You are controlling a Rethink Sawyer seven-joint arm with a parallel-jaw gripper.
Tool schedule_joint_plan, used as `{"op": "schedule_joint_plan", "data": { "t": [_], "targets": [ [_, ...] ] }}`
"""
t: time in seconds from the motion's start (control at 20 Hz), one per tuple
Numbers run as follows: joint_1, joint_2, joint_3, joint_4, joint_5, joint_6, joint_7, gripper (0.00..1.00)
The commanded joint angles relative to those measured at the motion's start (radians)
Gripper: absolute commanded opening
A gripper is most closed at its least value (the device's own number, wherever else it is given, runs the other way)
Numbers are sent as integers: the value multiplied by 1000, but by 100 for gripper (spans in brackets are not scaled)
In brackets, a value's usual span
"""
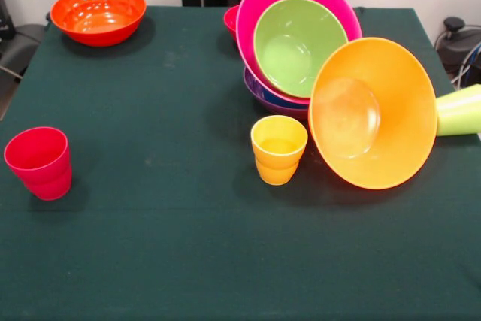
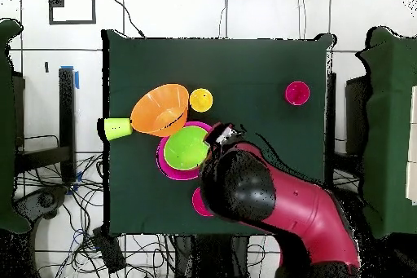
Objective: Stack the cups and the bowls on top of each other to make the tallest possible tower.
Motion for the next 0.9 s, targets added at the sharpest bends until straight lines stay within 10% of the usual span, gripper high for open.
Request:
{"op": "schedule_joint_plan", "data": {
  "t": [0.05,0.9],
  "targets": [
    [-85,0,164,155,-104,-15,-232,100],
    [-172,-83,218,287,-186,-43,-124,100]
  ]
}}
